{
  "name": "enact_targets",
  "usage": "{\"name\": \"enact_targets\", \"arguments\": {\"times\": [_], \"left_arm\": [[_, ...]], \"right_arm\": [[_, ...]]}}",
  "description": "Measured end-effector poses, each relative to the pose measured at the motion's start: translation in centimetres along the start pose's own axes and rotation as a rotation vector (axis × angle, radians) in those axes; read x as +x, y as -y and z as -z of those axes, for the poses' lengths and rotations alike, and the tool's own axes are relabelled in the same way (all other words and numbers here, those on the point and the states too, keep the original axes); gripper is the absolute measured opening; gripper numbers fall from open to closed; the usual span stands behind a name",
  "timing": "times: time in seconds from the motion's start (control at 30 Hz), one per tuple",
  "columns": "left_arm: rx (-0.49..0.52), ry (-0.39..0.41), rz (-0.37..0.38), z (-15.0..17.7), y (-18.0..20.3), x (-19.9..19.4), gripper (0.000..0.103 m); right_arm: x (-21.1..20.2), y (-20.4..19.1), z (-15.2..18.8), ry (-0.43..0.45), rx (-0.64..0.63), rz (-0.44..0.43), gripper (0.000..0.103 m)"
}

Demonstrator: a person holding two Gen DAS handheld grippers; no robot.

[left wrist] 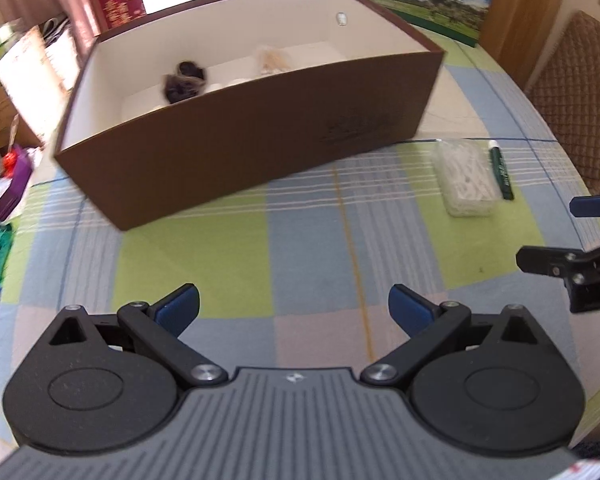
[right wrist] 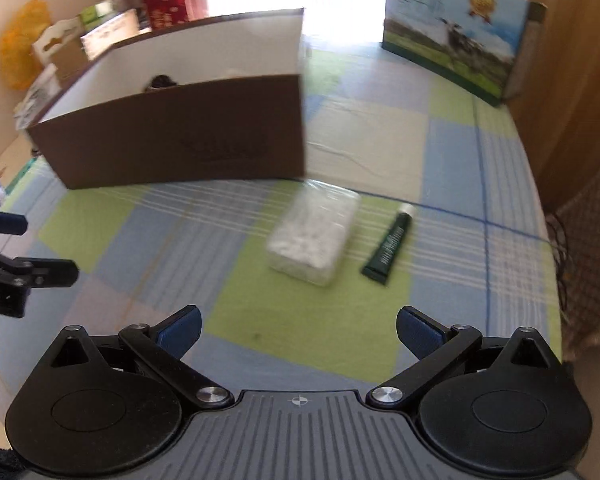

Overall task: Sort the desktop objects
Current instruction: 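Withdraw both open tools from the box back over the table items, then grasp the green lip balm tube with the right tool while the left tool grasps the floss box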

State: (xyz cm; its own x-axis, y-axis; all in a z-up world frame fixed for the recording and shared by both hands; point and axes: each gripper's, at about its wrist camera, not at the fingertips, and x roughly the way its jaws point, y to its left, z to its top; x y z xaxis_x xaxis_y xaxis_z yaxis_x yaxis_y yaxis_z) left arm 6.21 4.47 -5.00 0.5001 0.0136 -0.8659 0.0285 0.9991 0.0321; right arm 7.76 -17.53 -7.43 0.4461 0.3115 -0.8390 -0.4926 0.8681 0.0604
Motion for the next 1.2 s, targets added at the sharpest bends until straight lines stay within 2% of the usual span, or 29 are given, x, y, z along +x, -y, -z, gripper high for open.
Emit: {"name": "enact_targets", "arguments": {"times": [0.27, 0.37, 0.53, 0.7, 1.07, 1.2], "left_arm": [[0.075, 0.002, 0.06, -1.6, 3.1, 2.6, 0.099], [0.103, 0.002, 0.09, -2.4, 4.6, 3.7, 0.097], [0.172, 0.012, 0.144, -3.8, 7.6, 5.0, 0.095], [0.231, 0.028, 0.182, -5.8, 10.2, 6.3, 0.091], [0.275, 0.037, 0.233, -9.2, 13.5, 9.5, 0.079], [0.271, 0.025, 0.223, -10.0, 14.0, 10.9, 0.075]], "right_arm": [[1.2, 2.6, 0.2, -0.014, 0.053, 0.075, 0.099], [1.8, 3.4, -0.2, -0.028, 0.062, 0.085, 0.082], [2.5, 5.3, -1.1, -0.027, 0.112, 0.089, 0.071], [3.0, 7.2, -1.8, -0.029, 0.166, 0.06, 0.055], [4.4, 9.2, -3.8, -0.006, 0.244, 0.026, 0.046], [5.2, 9.5, -4.5, -0.007, 0.255, 0.016, 0.044]]}}
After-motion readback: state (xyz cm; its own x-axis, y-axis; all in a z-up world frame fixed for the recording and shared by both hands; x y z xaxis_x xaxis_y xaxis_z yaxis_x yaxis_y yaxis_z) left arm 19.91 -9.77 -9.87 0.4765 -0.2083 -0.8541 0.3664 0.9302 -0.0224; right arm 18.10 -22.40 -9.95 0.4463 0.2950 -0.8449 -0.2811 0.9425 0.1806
